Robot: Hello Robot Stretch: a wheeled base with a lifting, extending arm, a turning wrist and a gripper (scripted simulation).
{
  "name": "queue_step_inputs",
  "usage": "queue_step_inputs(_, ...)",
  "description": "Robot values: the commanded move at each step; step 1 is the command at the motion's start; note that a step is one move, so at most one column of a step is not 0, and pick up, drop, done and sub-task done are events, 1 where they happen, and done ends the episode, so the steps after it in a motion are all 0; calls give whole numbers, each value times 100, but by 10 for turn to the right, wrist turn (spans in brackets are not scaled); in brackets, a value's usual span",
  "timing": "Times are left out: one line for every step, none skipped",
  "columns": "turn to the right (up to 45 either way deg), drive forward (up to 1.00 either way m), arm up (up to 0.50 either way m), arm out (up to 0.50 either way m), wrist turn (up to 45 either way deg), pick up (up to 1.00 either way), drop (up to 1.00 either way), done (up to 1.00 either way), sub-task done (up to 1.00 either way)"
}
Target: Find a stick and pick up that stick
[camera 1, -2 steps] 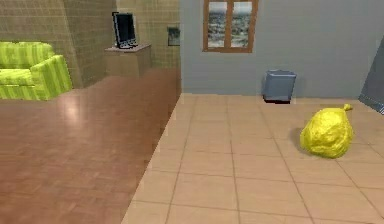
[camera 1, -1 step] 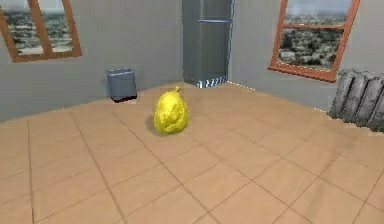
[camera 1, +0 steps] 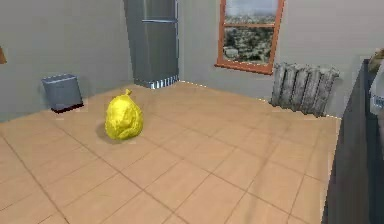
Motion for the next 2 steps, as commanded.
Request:
queue_step_inputs(0, 60, 0, 0, 0, 0, 0, 0, 0)
queue_step_inputs(360, 0, 0, 0, 0, 0, 0, 0, 0)
